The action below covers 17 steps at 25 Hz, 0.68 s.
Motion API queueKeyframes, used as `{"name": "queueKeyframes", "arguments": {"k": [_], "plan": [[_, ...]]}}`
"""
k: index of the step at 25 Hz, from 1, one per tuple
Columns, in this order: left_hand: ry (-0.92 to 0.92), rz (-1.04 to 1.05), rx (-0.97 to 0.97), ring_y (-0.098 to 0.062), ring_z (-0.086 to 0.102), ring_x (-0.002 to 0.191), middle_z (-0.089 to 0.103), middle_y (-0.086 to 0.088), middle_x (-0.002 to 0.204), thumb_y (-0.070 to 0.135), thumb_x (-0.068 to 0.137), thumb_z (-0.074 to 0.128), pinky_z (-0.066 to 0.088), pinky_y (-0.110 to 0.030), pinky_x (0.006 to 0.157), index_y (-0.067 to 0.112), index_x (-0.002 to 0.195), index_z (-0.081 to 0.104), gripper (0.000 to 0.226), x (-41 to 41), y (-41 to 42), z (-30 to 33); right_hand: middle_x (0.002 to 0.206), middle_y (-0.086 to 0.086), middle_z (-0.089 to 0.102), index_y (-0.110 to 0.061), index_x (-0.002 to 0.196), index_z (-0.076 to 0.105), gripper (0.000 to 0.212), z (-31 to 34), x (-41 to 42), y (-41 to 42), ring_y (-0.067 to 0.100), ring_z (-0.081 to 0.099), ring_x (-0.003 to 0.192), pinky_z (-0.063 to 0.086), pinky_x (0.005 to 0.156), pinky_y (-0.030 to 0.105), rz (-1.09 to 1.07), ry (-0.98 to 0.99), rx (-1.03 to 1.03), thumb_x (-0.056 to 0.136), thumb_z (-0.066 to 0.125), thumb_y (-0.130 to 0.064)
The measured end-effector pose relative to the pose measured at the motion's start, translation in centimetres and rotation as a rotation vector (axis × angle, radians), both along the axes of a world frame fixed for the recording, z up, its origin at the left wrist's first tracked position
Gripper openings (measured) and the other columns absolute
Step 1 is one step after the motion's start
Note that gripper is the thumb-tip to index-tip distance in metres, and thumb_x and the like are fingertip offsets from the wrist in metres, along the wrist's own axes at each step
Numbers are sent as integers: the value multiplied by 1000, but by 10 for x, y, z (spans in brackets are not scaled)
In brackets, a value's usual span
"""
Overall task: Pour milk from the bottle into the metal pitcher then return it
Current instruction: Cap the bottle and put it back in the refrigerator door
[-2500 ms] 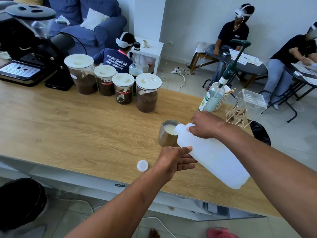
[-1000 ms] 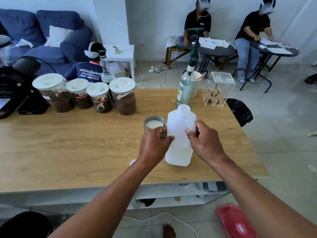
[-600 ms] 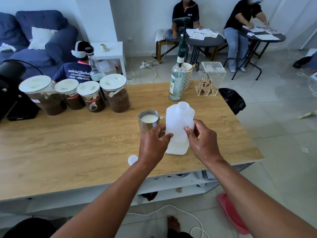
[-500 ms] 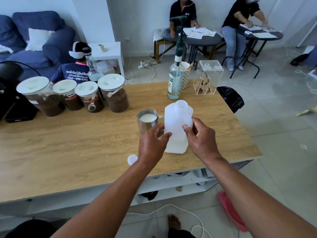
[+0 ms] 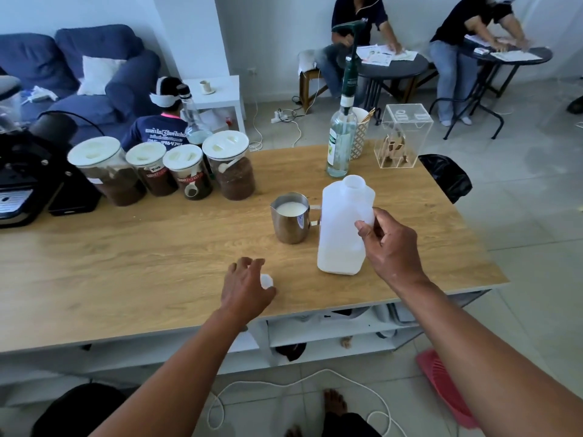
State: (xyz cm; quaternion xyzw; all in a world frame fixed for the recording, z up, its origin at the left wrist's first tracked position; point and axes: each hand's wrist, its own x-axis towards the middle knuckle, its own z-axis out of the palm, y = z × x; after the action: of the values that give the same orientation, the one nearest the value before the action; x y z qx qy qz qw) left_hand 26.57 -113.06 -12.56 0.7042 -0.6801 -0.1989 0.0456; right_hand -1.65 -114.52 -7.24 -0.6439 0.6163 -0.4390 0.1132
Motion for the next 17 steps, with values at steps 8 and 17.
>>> {"name": "queueKeyframes", "arguments": {"k": [8,17], "plan": [[32,-45,24,-32,62,117,55,-8,135,35,93,67,55,-40,90,26,140,58,48,1,-3,-17,67,7,61,-10,95,65,21,0,0,0,30,57,60,43,53,35,13,-5,8,98,65,-30],[440,-238,-432,-10,65,80,65,8,106,40,88,74,51,-30,74,23,121,70,37,-90,-70,185,75,-4,63,-11,120,70,31,4,-6,-2,16,58,69,39,60,22,19,-30,67,99,64,-33]]}}
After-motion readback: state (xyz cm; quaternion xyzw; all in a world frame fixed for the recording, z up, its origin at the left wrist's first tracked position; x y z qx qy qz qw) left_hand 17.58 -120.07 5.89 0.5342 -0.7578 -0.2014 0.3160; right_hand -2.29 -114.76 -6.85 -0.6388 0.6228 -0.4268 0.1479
